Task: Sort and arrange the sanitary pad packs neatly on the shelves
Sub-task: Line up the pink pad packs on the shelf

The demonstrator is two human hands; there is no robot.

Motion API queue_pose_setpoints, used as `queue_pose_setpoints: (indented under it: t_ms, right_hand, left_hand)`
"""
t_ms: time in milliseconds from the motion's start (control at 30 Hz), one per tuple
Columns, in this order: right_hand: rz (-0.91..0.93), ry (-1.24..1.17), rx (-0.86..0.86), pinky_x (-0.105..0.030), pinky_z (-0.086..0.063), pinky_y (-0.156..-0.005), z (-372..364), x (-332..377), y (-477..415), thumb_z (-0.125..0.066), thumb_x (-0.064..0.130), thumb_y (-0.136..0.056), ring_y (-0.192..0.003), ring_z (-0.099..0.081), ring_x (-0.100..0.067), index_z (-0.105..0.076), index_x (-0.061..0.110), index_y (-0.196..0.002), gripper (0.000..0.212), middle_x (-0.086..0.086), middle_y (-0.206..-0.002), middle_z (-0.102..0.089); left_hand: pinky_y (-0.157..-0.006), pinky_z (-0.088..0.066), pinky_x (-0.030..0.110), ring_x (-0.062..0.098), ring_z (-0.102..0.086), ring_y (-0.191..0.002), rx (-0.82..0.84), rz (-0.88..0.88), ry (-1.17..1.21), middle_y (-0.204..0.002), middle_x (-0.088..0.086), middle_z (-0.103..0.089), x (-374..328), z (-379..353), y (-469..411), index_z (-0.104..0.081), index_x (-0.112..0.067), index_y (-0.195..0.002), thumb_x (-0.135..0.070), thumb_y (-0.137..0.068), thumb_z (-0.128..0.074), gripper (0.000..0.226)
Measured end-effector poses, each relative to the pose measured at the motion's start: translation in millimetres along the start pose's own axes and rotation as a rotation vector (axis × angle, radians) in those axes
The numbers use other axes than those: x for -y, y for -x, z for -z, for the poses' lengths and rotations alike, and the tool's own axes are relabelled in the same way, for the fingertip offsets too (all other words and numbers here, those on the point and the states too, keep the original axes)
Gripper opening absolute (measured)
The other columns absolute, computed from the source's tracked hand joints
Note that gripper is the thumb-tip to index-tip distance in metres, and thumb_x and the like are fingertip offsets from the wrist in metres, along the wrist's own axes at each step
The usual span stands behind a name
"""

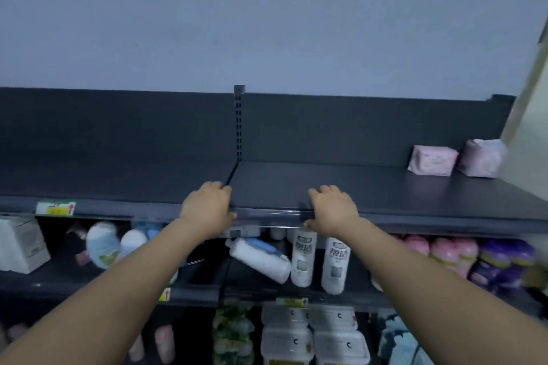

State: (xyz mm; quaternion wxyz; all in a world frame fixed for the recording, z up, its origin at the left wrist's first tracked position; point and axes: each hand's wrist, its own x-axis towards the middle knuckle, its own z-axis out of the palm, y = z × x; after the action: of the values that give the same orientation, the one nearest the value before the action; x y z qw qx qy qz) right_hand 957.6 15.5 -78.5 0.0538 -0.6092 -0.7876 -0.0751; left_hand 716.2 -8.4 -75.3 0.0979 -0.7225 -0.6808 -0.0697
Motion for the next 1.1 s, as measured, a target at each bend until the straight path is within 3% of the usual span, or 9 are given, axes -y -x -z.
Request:
queue_pose_setpoints:
  t_ms: [100, 667, 933, 1100]
  right_hand:
    - [-0.065, -0.001, -0.003, -0.039, -0.036, -0.100, -0.5, -49.0, 13.0, -0.064, 0.048, -0.085, -0.129, -0.038, -0.029, -0.040, 0.015, -0.134, 0.064, -0.010, -0.134, -0.045]
    - [-0.422, 0.027, 0.004, -0.040, -0.039, -0.099, -1.7, -259.2, 40.0, -0.064, 0.049, -0.084, -0.129, -0.038, -0.029, -0.039, 0.015, -0.138, 0.068, -0.010, -0.136, -0.045]
    - [-0.527, 0.076, 0.019, -0.040, -0.039, -0.101, -3.3, -357.4, 1.6, -0.064, 0.050, -0.084, -0.129, -0.039, -0.029, -0.039, 0.016, -0.138, 0.069, -0.010, -0.137, -0.045]
    - [-0.567, 0.072, -0.011, -0.037, -0.043, -0.093, -5.3, -411.1, -35.2, -0.063, 0.048, -0.084, -0.122, -0.045, -0.028, -0.043, 0.017, -0.131, 0.060, -0.009, -0.131, -0.050]
  left_hand:
    - [-0.102, -0.041, 0.038, 0.023, -0.036, -0.132, -0.006, -0.053, 0.018, -0.142, 0.006, -0.042, -48.3, -3.8, -16.0, -0.042, -0.011, -0.138, -0.042, -0.093, -0.056, 0.056]
    - [-0.103, -0.041, 0.040, 0.024, -0.041, -0.129, -0.058, -0.358, 0.125, -0.136, 0.005, -0.048, -253.0, -12.3, -130.1, -0.048, -0.012, -0.134, -0.041, -0.089, -0.060, 0.055]
    - [-0.101, -0.043, 0.040, 0.023, -0.041, -0.129, -0.095, -0.464, 0.169, -0.137, 0.003, -0.047, -345.2, -25.0, -221.6, -0.047, -0.013, -0.134, -0.042, -0.090, -0.059, 0.054]
    - [-0.100, -0.042, 0.037, 0.021, -0.038, -0.131, -0.094, -0.487, 0.186, -0.139, 0.001, -0.045, -392.3, -29.4, -280.8, -0.046, -0.015, -0.135, -0.042, -0.091, -0.058, 0.053]
